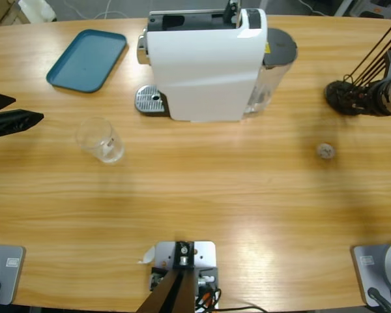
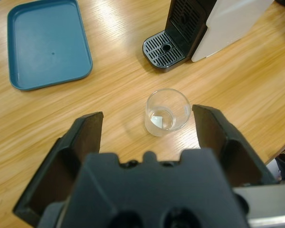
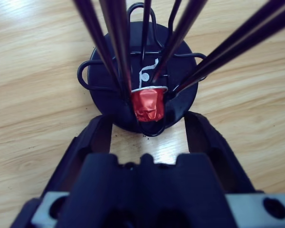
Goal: Pour coffee
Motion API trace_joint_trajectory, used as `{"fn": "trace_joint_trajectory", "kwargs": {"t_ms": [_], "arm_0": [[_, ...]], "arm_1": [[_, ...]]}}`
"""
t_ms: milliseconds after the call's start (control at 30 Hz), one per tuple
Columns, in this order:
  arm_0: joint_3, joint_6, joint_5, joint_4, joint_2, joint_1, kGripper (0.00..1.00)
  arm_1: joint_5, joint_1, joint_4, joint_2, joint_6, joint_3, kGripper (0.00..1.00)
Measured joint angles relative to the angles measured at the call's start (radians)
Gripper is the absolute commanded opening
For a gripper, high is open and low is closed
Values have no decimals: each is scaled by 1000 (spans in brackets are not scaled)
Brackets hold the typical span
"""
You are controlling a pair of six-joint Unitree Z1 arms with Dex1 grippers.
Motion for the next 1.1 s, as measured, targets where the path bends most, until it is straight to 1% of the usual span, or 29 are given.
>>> {"fn": "trace_joint_trajectory", "kwargs": {"t_ms": [33, 67, 100, 133, 900, 1100], "arm_0": [[0, 0, 0, 0, 0, 0, 812], [0, 0, 0, 0, 0, 0, 812], [0, 0, 0, 0, 0, 0, 812], [0, 0, 0, 0, 0, 0, 812], [0, 0, -1, 0, 0, 0, 812], [0, 0, -3, 0, 0, 0, 812]], "arm_1": [[0, 0, 0, 0, -1, 0, 216], [0, 0, 0, 0, -2, 0, 175], [0, 0, 0, 0, -4, 0, 40], [0, 0, 0, 0, -5, 0, 11], [0, -2, -1, -10, -13, 0, 0], [0, 3, 71, -79, -14, -37, 0]]}}
